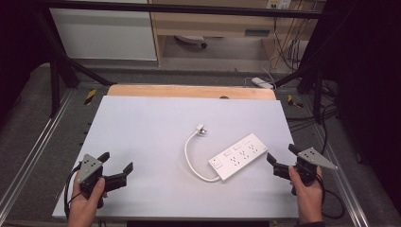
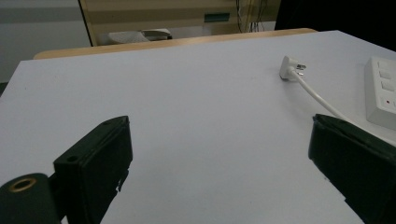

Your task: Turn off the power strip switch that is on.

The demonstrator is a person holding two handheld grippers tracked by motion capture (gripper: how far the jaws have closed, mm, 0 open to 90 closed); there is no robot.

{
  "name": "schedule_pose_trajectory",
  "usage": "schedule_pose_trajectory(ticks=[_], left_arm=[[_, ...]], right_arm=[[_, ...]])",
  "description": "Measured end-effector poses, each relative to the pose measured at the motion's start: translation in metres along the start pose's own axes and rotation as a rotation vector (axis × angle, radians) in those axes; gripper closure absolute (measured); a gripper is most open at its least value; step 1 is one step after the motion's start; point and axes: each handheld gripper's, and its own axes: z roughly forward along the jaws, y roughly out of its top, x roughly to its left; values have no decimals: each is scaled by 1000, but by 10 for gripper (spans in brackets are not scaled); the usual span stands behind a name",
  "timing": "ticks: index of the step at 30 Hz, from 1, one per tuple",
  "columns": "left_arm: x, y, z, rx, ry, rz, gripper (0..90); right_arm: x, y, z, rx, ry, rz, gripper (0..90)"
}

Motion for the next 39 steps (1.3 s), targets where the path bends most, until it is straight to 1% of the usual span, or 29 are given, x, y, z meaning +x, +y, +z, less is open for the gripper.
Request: schedule_pose_trajectory(ticks=[3,4,8,17,20,23,26,28,30,32,33,38,39], left_arm=[[-1,0,1,-1,-5,-6,65],[-1,0,1,-1,-7,-4,65],[-1,0,1,2,-9,1,64],[-1,0,1,3,-14,4,63],[-1,0,1,1,-12,1,62],[-1,0,1,1,-10,-1,63],[-1,0,1,4,-10,0,62],[-1,0,1,5,-9,-1,62],[0,0,1,5,-7,-1,63],[0,0,0,5,-6,-1,62],[0,0,1,4,-6,-3,63],[0,-1,1,4,-4,-4,63],[0,-1,1,5,-5,-4,62]], right_arm=[[1,1,-1,4,-8,1,43],[1,2,-1,5,-9,-3,43],[2,4,-3,10,-8,5,43],[5,7,-6,22,-6,-12,32],[6,8,-7,18,-10,-3,31],[8,12,-8,8,-13,-4,24],[13,18,-10,-23,-27,1,20],[16,22,-11,-35,-31,-12,18],[19,25,-12,-31,-31,-10,24],[21,27,-13,-33,-12,5,37],[22,28,-13,-31,-9,3,43],[27,35,-14,-23,3,0,103],[28,36,-14,-20,5,5,124]])
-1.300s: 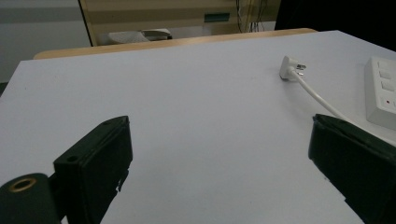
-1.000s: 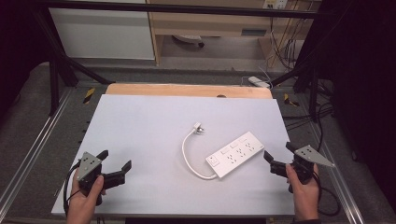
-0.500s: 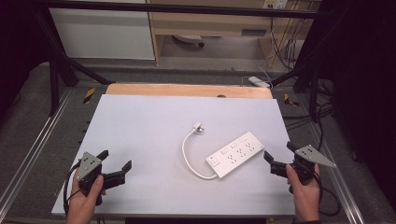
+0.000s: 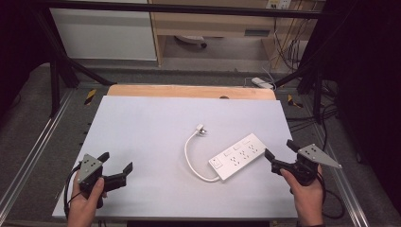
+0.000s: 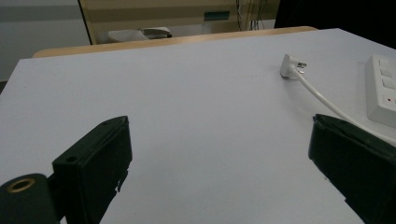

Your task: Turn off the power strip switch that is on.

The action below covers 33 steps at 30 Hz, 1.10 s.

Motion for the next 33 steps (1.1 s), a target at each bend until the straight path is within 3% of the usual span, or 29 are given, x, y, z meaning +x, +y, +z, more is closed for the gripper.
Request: schedule_pose_trajectory(ticks=[15,21,26,33], left_arm=[[0,-1,1,13,7,11,62],[0,-2,2,25,1,10,63],[-1,-2,2,25,4,17,63],[-1,-2,2,25,3,17,63]], right_arm=[[5,18,6,14,-7,-3,189],[9,25,12,21,19,-10,213],[12,31,17,24,42,-25,278],[14,40,25,29,55,-61,449]])
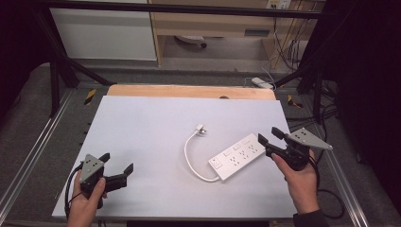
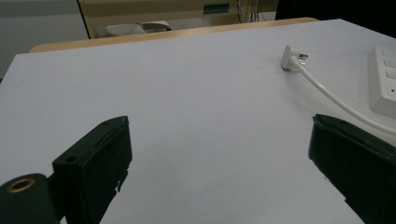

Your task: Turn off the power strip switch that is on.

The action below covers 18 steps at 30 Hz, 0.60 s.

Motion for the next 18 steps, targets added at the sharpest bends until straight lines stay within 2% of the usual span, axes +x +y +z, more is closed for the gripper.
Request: schedule_pose_trajectory(ticks=[3,4,5,11,18], left_arm=[[0,0,0,2,-3,-4,63],[0,0,0,2,-3,-4,63],[0,0,0,4,-3,-3,63],[0,-1,0,8,-3,1,63],[0,0,0,4,-1,1,63]], right_arm=[[0,4,5,-4,-3,-15,547],[0,4,5,-4,-3,-15,547],[-1,6,8,1,-3,-15,623],[-11,13,21,-4,7,-6,804],[-19,18,35,14,12,-12,872]])
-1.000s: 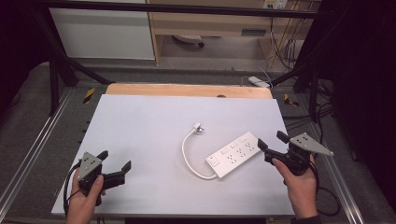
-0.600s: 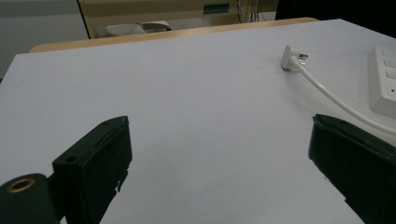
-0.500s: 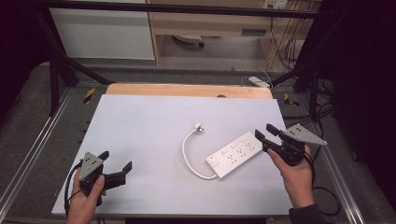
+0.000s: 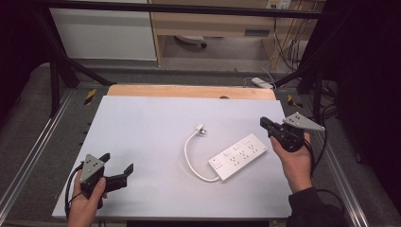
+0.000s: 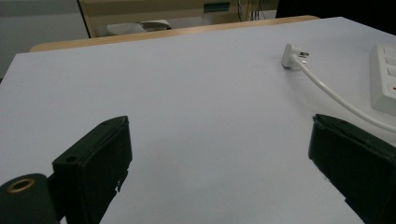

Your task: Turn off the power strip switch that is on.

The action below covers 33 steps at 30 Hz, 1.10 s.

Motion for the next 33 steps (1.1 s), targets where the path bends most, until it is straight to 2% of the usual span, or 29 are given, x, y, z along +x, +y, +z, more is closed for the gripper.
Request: schedule_pose_trajectory(ticks=[3,10,21,33], left_arm=[[0,0,0,-4,-1,-4,63],[0,0,0,3,-2,3,63],[-1,0,1,7,-1,10,63],[-1,0,0,6,-1,11,63]], right_arm=[[-2,0,5,3,7,14,880],[-3,-4,16,38,6,-10,894],[-7,-9,35,85,3,-10,900],[-6,-16,51,149,10,-19,900]])
